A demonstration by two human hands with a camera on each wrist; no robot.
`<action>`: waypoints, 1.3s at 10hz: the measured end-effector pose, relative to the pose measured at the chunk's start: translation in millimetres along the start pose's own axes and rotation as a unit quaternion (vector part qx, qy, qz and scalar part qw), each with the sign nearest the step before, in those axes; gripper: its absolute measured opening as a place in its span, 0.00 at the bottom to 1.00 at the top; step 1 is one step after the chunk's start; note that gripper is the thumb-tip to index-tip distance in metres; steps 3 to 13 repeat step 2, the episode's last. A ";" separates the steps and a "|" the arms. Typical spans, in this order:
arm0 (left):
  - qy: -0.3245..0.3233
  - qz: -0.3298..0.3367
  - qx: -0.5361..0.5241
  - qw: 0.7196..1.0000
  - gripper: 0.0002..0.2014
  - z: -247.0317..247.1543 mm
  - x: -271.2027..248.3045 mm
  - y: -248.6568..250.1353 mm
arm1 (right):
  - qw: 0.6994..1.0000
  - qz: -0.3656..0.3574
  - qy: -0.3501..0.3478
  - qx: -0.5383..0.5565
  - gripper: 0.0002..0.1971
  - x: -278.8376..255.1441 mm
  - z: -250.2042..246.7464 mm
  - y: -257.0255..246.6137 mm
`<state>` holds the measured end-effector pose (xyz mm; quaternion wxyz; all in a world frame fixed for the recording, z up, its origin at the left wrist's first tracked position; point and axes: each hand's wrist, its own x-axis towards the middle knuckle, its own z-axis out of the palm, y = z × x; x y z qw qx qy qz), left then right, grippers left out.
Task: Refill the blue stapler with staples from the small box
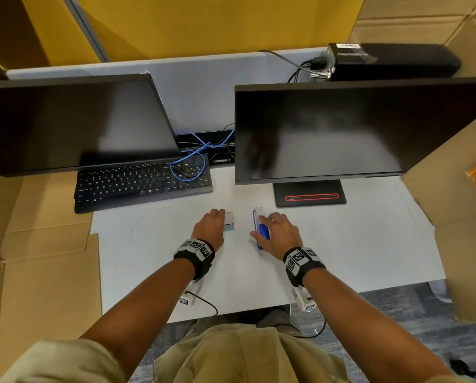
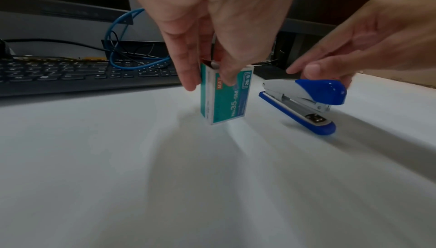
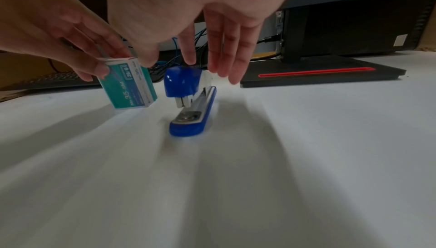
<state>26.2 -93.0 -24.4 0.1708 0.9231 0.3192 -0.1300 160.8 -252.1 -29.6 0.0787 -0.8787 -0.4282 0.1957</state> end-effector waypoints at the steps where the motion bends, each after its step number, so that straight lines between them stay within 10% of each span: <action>1: 0.002 -0.003 0.019 1.000 0.31 0.8 -2.1 4.3 | 0.999 -0.027 0.019 -0.003 0.34 5.6 -0.4 -6.9; 13: 0.032 0.004 0.015 0.999 0.36 -4.3 -2.3 4.2 | 0.998 -0.046 0.035 0.010 0.31 12.0 -3.0 -17.5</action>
